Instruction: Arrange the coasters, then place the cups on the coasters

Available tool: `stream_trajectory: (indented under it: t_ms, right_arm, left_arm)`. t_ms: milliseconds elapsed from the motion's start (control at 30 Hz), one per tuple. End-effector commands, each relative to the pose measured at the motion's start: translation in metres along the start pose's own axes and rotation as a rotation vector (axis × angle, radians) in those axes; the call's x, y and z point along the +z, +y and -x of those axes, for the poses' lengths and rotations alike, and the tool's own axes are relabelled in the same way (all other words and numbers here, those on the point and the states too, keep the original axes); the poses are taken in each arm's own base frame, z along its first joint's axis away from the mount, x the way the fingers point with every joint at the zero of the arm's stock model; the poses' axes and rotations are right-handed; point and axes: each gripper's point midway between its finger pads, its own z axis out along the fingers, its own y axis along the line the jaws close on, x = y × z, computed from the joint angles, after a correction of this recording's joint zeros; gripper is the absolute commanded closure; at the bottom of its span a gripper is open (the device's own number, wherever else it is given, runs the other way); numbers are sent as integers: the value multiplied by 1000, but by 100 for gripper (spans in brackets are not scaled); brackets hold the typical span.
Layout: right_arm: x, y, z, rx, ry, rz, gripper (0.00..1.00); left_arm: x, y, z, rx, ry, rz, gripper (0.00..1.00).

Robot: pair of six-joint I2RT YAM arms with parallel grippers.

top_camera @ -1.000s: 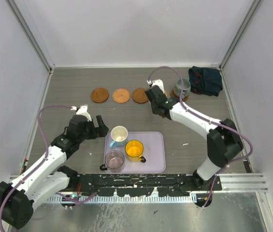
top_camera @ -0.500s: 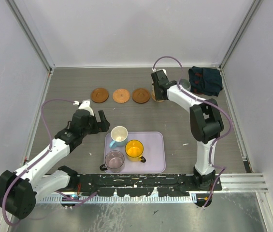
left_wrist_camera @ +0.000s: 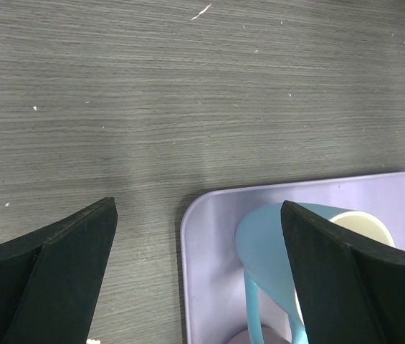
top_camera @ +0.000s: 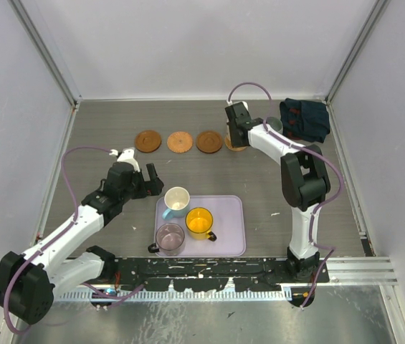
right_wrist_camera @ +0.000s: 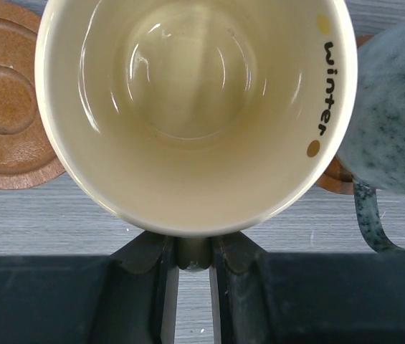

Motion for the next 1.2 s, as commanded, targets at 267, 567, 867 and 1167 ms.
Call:
stream_trajectory:
  t_ms: [267, 567, 867, 1167]
  right_arm:
    - [-9, -7, 32, 63, -117, -3, 99]
    - [-10, -5, 25, 74, -113, 13, 99]
    - [-13, -2, 29, 99, -125, 31, 99]
    - [-26, -4, 39, 130, -161, 42, 99]
  left_arm:
    - [-2, -17, 29, -12, -87, -59, 2]
    - [-1, -15, 25, -12, -78, -56, 2]
    - [-1, -15, 23, -13, -69, -59, 2]
    - [0, -15, 19, -13, -62, -63, 2]
